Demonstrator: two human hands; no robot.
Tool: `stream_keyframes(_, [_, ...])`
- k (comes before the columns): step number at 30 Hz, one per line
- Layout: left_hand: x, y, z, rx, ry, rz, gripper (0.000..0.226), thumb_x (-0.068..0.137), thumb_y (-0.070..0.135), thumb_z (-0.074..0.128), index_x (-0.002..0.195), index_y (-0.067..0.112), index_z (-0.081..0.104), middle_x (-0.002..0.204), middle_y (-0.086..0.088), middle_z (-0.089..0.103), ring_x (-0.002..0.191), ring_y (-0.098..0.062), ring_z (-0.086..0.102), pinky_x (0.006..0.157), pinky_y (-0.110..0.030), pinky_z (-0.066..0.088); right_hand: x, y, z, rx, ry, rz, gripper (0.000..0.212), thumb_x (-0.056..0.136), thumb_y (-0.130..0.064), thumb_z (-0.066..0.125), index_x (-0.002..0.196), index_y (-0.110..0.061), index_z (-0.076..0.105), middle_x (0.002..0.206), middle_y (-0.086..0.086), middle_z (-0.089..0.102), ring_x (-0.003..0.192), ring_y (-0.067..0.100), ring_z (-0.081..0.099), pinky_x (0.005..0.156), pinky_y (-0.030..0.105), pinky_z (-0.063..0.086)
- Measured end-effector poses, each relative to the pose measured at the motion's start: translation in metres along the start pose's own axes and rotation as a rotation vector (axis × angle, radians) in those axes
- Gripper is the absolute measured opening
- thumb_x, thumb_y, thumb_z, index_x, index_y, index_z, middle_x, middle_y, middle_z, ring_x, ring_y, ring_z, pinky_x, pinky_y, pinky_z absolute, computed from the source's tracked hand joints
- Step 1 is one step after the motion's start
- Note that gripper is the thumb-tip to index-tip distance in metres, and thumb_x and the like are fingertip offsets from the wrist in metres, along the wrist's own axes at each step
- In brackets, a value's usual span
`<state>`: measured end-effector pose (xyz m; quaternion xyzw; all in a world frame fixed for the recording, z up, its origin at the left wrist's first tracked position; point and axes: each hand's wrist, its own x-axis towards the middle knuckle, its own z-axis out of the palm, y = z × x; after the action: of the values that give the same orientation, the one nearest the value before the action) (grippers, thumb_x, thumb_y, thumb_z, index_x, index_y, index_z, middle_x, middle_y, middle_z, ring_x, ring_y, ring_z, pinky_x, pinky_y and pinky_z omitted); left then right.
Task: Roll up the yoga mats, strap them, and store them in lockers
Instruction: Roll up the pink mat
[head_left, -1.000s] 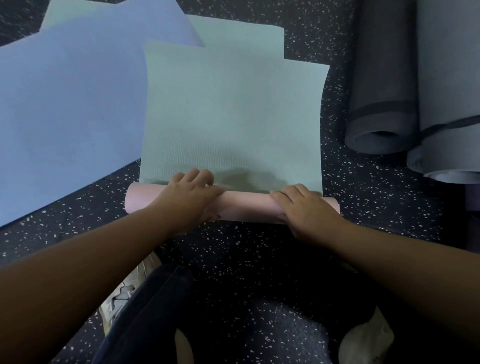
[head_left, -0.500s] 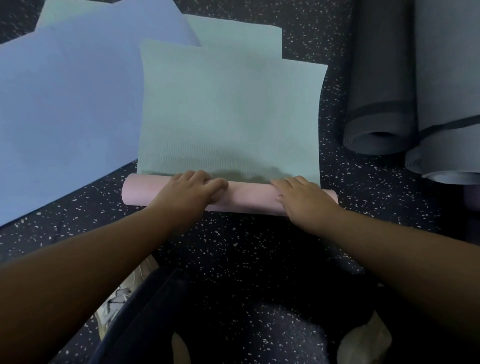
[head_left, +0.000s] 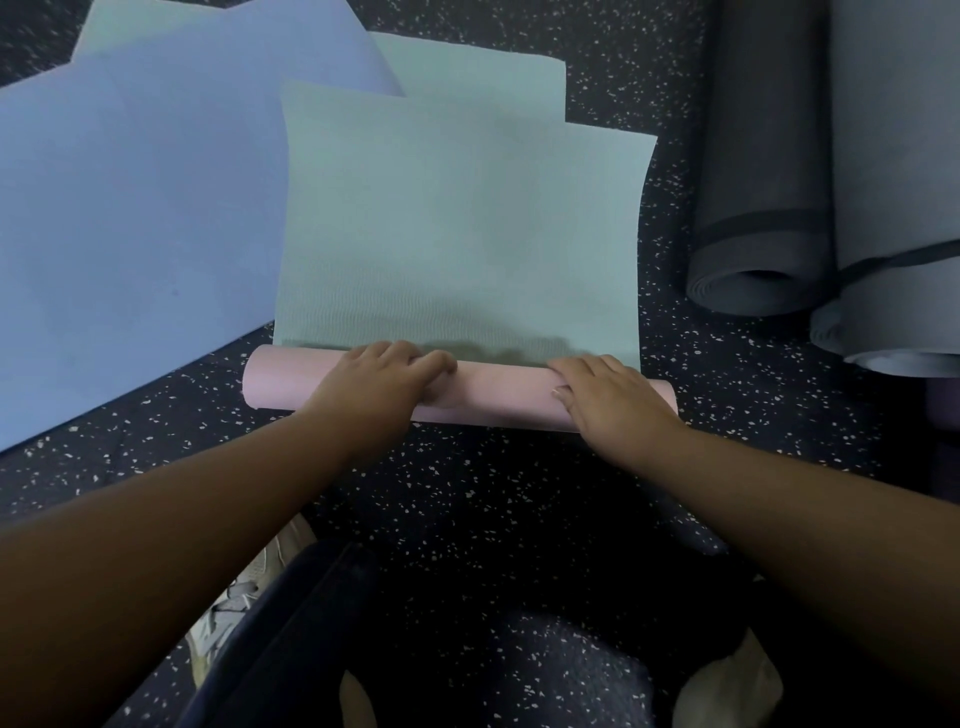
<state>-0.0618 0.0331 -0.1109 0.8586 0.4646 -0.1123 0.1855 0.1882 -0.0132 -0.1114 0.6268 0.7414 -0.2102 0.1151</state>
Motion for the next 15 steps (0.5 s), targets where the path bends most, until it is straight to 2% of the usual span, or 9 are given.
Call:
stream_keyframes(7, [0.004, -0.002, -0.001, -0.032, -0.007, -0.008, 0.057, 0.089, 0.007, 0.047, 0.136, 0.035, 0.034, 0.134, 0.0, 0.045, 0.12, -0.025, 0.045, 0.097, -0.032, 0.032, 0.0, -0.003, -0.003, -0.011, -0.015, 0.047, 0.037, 0.101, -0.03, 0.038, 0.134, -0.014, 0.045, 0.131, 0.009, 0.05, 0.121, 0.027, 0.043, 0.102, 0.043, 0.036])
stream_keyframes(10, [0.008, -0.003, -0.002, -0.055, -0.009, -0.023, 0.053, 0.091, 0.008, 0.048, 0.134, 0.037, 0.035, 0.131, 0.0, 0.048, 0.119, -0.025, 0.046, 0.095, -0.032, 0.032, -0.002, -0.008, -0.005, -0.01, 0.145, 0.015, 0.027, 0.089, -0.012, 0.056, 0.116, -0.005, 0.057, 0.124, 0.016, 0.055, 0.109, 0.036, 0.054, 0.087, 0.046, 0.048])
stream_keyframes(12, [0.011, -0.003, -0.004, -0.071, -0.015, -0.03, 0.051, 0.093, 0.009, 0.047, 0.134, 0.037, 0.035, 0.13, 0.0, 0.049, 0.117, -0.025, 0.046, 0.094, -0.032, 0.033, -0.003, -0.013, -0.006, -0.059, 0.249, -0.064, 0.029, 0.08, -0.005, 0.048, 0.107, -0.006, 0.059, 0.115, 0.015, 0.059, 0.094, 0.034, 0.059, 0.074, 0.041, 0.052])
stream_keyframes(15, [0.014, -0.004, -0.007, -0.082, -0.025, -0.041, 0.05, 0.094, 0.009, 0.046, 0.134, 0.037, 0.037, 0.128, 0.0, 0.05, 0.115, -0.025, 0.047, 0.091, -0.032, 0.035, -0.009, -0.02, -0.007, -0.106, 0.259, -0.213, 0.036, 0.08, -0.011, 0.035, 0.104, -0.008, 0.062, 0.105, 0.011, 0.06, 0.085, 0.031, 0.057, 0.07, 0.038, 0.05])
